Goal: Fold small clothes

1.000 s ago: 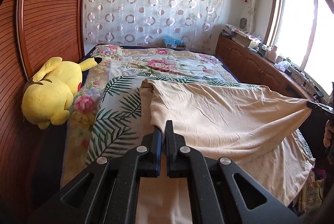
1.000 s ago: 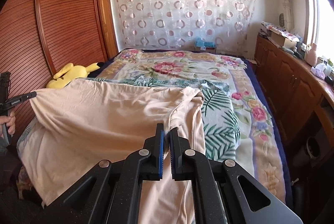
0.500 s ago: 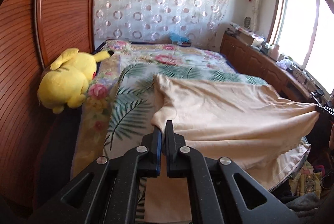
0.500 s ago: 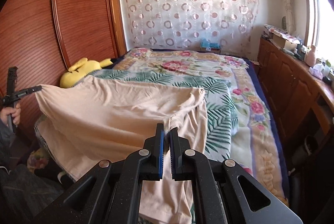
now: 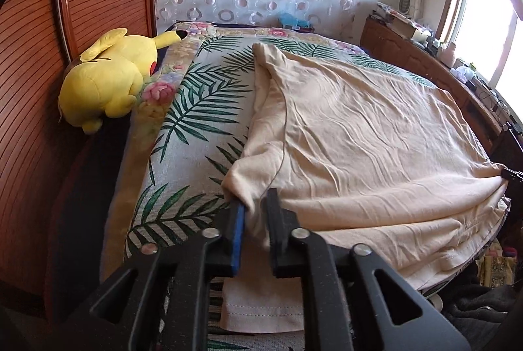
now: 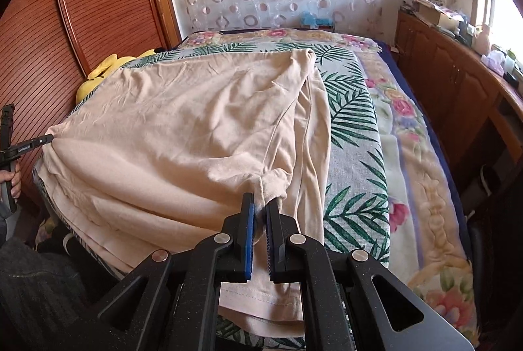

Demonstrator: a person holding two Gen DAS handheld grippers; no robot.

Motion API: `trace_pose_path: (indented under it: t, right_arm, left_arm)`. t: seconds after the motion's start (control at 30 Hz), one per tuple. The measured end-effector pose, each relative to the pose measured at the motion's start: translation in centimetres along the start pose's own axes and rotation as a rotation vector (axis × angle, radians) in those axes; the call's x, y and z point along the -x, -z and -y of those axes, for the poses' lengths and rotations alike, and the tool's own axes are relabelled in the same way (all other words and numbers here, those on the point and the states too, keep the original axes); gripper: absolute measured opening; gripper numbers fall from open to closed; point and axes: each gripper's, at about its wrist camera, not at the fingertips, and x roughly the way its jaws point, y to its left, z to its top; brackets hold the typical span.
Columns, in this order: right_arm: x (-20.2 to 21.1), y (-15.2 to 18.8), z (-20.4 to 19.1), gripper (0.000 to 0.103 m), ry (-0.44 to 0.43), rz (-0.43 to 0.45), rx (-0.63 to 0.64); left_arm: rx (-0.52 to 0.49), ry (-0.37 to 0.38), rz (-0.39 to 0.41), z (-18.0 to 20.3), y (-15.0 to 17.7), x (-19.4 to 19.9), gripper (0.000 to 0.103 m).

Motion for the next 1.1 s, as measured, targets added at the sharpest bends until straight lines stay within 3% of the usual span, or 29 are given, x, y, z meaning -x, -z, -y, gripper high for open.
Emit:
trace_pose_path:
  t: [0.1,0.23,0.3,0.33,0.77,0.87,1.1]
  right_arm:
    - [1.5,0.6,-1.1,0.009,0.014,0.024,0.019]
    - [3.0,1.1,-2.2,0.017,0.052,0.065,0.044]
    - [3.5,1.2,-2.3,0.029,0.052,0.081,0.048]
    - [3.4,1.2,-2.5,0.034,0.051,0.085,0.052]
    - [-3.8,0.2,-8.1,0.035,-0.046,0.097,0.069]
    - [-5.9,0.0,-10.1,0.035,-0.084,0.078,0.095]
    - [-9.5,0.4,-13.0,0.035,-0.085,0.003,0.155]
  left_arm:
    - [0.003,0.006,0.016,0.1,0.0,0.3,0.042]
    - [0.007,0.005,0.004,0.1,-0.1,0.0,0.055]
    - [0.008,0.000,-0.008,0.1,-0.1,-0.4,0.068]
    - [0.011,-0.001,-0.014,0.0,0.0,-0.6,0.068]
    - [0.017,-0.019,-0.046,0.2,0.9,-1.2,0.072]
    - [0.016,-0.022,-0.047,0.3,1.1,-1.2,0.072]
    - [0.008,-0.030,-0.044,0.4,1.3,-1.0,0.073]
